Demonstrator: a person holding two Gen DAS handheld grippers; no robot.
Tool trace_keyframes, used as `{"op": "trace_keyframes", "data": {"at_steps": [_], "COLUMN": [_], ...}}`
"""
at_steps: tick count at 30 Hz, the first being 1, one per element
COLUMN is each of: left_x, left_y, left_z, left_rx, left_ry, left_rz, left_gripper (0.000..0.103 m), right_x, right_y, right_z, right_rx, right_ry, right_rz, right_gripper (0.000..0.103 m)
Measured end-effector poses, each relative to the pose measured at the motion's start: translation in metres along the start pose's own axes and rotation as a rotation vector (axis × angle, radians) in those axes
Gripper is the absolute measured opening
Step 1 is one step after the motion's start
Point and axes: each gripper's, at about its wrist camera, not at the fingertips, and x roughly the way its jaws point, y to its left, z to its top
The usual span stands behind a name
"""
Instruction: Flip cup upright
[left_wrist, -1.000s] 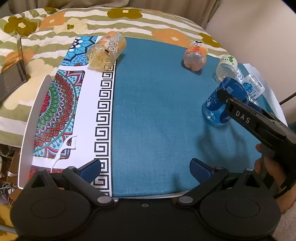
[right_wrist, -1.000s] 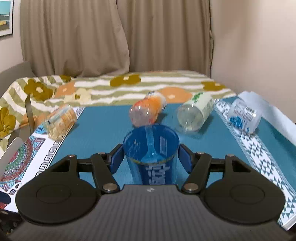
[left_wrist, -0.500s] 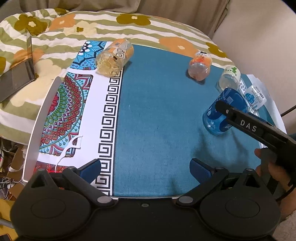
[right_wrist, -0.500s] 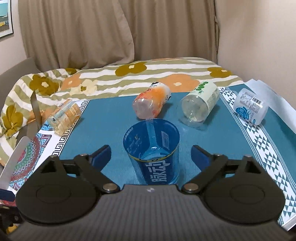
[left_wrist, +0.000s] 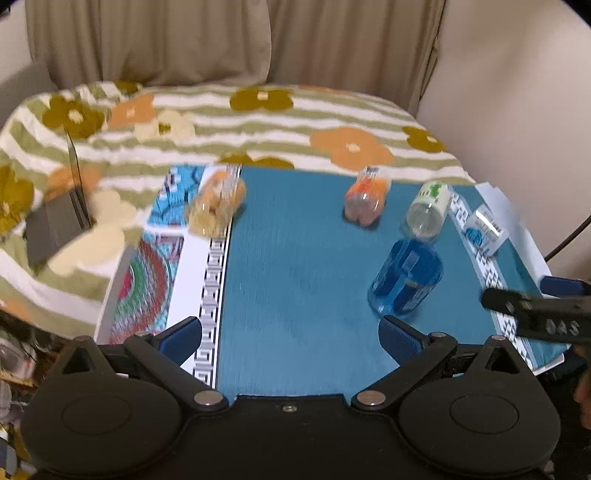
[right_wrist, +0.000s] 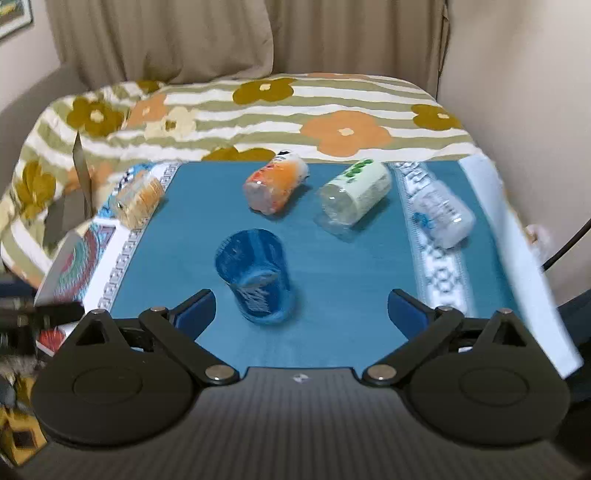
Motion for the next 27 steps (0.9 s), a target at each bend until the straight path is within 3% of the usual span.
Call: {"op": "trace_keyframes", "data": {"at_steps": [7,27], "left_x": [-0.014,-0.014], "left_y": [-0.031,-0.057], "left_z": [-0.005,-0.018], "left_rx": [0.046,0.091], "left_ry": [-0.074,-0.079], "left_rz": [0.047,0.080], "left_gripper": [0.103,0.103], "right_x": [-0.015,-0.016], "right_y": [-0.025,-0.050], "right_z": [-0.010,-0.023], "right_rx": [0.004,0.060], "right_ry": [0.070,0.091], "right_rz": [-0.033,-0.051], "right_gripper": [0.103,0.103]}}
